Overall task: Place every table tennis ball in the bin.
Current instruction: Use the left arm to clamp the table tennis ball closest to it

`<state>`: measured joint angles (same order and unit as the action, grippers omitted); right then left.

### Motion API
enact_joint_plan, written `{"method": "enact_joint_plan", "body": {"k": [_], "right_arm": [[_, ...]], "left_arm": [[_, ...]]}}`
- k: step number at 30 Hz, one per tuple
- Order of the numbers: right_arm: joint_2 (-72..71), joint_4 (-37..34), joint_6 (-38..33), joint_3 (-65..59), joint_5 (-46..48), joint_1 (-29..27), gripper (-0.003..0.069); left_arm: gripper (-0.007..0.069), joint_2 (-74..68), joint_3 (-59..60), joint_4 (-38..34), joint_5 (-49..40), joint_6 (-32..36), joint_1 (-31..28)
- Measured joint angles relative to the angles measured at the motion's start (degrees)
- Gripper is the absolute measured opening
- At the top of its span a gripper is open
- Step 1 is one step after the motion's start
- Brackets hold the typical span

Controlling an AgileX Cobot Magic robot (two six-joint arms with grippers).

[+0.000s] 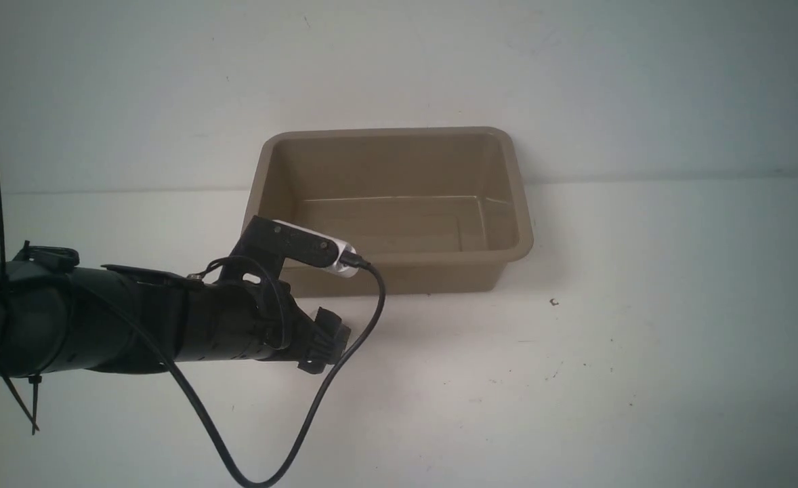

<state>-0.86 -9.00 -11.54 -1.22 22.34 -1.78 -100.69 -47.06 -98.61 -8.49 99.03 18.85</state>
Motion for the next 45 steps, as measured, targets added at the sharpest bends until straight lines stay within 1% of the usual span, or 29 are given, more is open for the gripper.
{"method": "enact_joint_plan", "body": {"k": [11, 26, 45], "right_arm": [[0.0, 0.0, 0.0, 0.0, 0.0, 0.0, 0.0525], [0.0, 0.0, 0.0, 0.0, 0.0, 0.0, 0.0525], [0.0, 0.0, 0.0, 0.0, 0.0, 0.0, 0.0525]], "left_arm": [[0.0562, -1.8, -2.9, 0.0, 0.4, 0.4, 0.0], [0.0562, -1.8, -2.9, 0.0, 1.3, 0.4, 0.0], [0.0562, -6.0, -2.9, 0.0, 0.8, -0.4, 0.0]]}}
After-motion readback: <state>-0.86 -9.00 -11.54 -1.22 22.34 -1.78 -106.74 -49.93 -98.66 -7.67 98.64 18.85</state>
